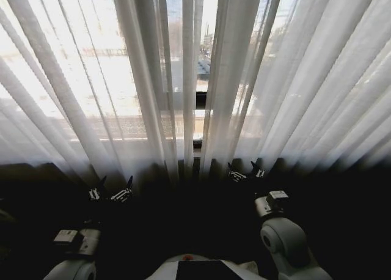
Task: Open the curtains by pulling them apart, changing their state from closed to fully open.
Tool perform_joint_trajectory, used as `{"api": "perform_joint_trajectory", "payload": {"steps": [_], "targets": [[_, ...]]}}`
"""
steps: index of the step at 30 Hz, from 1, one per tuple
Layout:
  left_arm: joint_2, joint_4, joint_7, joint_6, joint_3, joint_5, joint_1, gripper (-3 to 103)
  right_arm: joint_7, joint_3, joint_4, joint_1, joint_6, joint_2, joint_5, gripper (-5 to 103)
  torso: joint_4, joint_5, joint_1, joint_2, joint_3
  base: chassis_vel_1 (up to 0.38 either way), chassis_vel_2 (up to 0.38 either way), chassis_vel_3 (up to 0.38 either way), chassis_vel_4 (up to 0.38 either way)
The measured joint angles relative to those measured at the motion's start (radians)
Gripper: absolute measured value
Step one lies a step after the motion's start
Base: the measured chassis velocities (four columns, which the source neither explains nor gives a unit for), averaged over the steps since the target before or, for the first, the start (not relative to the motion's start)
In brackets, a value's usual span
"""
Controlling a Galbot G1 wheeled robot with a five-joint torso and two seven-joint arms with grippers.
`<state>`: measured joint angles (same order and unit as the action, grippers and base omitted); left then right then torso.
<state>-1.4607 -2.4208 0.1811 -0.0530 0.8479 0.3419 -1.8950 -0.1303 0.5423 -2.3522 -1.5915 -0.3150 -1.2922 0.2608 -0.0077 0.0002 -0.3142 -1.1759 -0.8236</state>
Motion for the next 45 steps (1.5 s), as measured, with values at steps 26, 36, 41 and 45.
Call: {"api": "perform_joint_trajectory", "payload": {"steps": [26,36,41,45], "targets": [[-0.007,-0.001,0.001,0.026,0.0,-0.001,-0.007,100,0.008,-0.003,0.004,0.001,0.029,0.007,0.002,100,0.0,0.0001,-0.002,0.001,-0.001,-0.166,0.294,0.164,-0.298],[-0.006,-0.008,0.001,0.026,0.005,0.002,-0.005,100,-0.032,0.012,0.034,0.029,-0.007,0.019,0.032,100,0.0001,-0.0004,0.002,-0.001,0.001,-0.031,0.013,0.023,-0.005],[-0.005,-0.015,0.0,0.022,0.007,0.003,-0.007,100,-0.051,0.021,0.058,0.059,-0.033,0.028,0.068,100,-0.0001,-0.0004,0.002,-0.001,0.001,0.041,-0.014,-0.041,0.012],[-0.005,-0.026,0.0,0.02,0.009,0.004,-0.011,100,-0.098,0.035,0.103,0.132,-0.069,0.051,0.143,100,0.0,0.0004,0.0,0.0,0.0,0.0,0.0,0.0,0.0]]}}
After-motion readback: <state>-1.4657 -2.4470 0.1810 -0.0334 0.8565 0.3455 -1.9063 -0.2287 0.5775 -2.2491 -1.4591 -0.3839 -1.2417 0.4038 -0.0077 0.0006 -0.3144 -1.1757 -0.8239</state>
